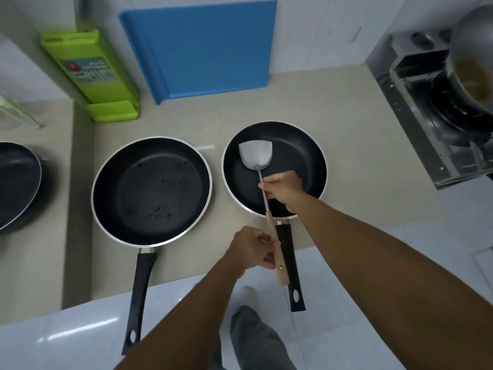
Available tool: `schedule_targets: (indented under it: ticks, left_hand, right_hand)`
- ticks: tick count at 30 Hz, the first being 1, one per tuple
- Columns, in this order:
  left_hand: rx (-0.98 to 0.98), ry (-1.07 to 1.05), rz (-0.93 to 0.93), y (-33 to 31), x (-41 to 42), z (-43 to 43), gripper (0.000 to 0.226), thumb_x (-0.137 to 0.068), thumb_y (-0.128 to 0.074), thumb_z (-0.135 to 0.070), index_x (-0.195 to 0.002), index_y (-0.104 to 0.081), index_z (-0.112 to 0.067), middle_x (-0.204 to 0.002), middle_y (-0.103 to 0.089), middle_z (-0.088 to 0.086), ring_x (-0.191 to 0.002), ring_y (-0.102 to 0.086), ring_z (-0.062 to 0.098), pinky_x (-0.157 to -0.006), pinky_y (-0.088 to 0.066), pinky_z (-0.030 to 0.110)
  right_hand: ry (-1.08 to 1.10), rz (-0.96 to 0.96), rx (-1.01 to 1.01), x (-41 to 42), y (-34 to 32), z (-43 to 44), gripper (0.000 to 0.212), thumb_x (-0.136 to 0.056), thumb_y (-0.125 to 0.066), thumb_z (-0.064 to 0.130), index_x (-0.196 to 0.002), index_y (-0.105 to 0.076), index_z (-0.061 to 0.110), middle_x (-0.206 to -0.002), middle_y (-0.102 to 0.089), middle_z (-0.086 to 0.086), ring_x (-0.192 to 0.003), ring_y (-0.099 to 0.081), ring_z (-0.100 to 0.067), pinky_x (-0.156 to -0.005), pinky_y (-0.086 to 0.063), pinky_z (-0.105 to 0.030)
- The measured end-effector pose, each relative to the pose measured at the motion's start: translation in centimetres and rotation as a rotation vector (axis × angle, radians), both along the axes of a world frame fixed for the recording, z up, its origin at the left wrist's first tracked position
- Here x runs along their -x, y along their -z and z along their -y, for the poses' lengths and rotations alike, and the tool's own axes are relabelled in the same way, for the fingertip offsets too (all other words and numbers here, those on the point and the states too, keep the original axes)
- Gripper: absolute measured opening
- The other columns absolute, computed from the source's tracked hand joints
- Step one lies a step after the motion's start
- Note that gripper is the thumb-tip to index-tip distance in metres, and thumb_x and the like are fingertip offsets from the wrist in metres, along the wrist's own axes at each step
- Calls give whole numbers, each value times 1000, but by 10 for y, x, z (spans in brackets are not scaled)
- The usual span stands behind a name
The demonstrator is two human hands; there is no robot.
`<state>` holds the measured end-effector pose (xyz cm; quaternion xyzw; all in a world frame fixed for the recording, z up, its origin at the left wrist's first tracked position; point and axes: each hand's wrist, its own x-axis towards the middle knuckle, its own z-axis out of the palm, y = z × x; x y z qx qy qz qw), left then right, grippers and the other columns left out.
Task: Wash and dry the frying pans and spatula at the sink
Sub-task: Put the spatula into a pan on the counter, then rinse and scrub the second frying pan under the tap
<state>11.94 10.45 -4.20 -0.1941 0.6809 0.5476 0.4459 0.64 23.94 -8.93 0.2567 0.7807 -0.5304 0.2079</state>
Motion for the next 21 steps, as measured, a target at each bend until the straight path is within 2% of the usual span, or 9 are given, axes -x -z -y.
schedule_targets:
  ticks: [3, 5, 7, 9, 11, 14, 17, 21]
  left_hand:
    - [45, -4, -49, -2, -1, 9, 15, -99, -66, -9, -111, -73, -3, -93, -78, 18, -67, -77, 21, -70, -66, 32]
    - [109, -28, -88, -6, -2, 25, 12, -101, -62, -7, -105, -73, -5, -92, -77, 20, -65, -75, 24, -65, -65, 30]
    - [168, -86, -147, -10, -1, 49, 15, -102, -58, -7, -99, -72, -6, -86, -76, 22, -62, -71, 27, -63, -65, 36]
    - [219, -140, -233, -14, 0, 79, 17, -102, -55, -7, -98, -71, -5, -80, -72, 20, -64, -67, 28, -72, -63, 45]
    - [365, -94, -377, -22, 1, 111, 18, -102, -57, -11, -104, -74, -6, -85, -74, 15, -73, -69, 28, -83, -61, 42]
    - [603, 14, -552, -35, 0, 161, 23, -101, -59, -15, -116, -74, -9, -108, -76, 15, -101, -70, 31, -95, -50, 30]
    - [661, 24, -601, -38, -5, 208, 28, -101, -57, -11, -125, -70, -7, -123, -70, 21, -113, -66, 38, -99, -50, 38]
    - [681, 31, -619, -28, -14, 254, 39, -101, -50, -5, -140, -59, -3, -141, -60, 23, -131, -56, 41, -112, -43, 42]
  right_hand:
    - [-18, -42, -69, -1, 2, 0, 25, -81, -85, 10, -103, -76, 4, -92, -77, -12, -78, -76, -19, -76, -63, -31]
    - [-69, -151, -262, -3, -4, 2, 19, -86, -80, 18, -101, -77, 8, -91, -75, -6, -86, -71, -18, -82, -58, -29]
    - [-103, -319, -386, -9, -16, 10, 15, -94, -67, 18, -91, -76, 6, -85, -73, -7, -81, -66, -18, -71, -54, -23]
    - [-142, -427, -404, -18, -27, 25, 24, -95, -61, 15, -78, -70, 1, -74, -68, -11, -67, -62, -20, -58, -50, -29]
    - [-194, -461, -390, -30, -33, 44, 22, -91, -60, 13, -74, -67, 0, -72, -66, -13, -68, -63, -27, -62, -53, -38]
    - [-297, -434, -342, -52, -39, 79, 18, -88, -61, 13, -76, -72, 7, -74, -69, -7, -71, -65, -24, -65, -50, -30]
    - [-447, -321, -291, -79, -39, 118, 18, -91, -63, 18, -83, -77, 11, -77, -72, -3, -76, -67, -20, -68, -45, -23]
    - [-541, 10, -119, -117, -32, 166, 15, -85, -67, 22, -86, -80, 15, -78, -77, -1, -77, -75, -17, -81, -62, -31]
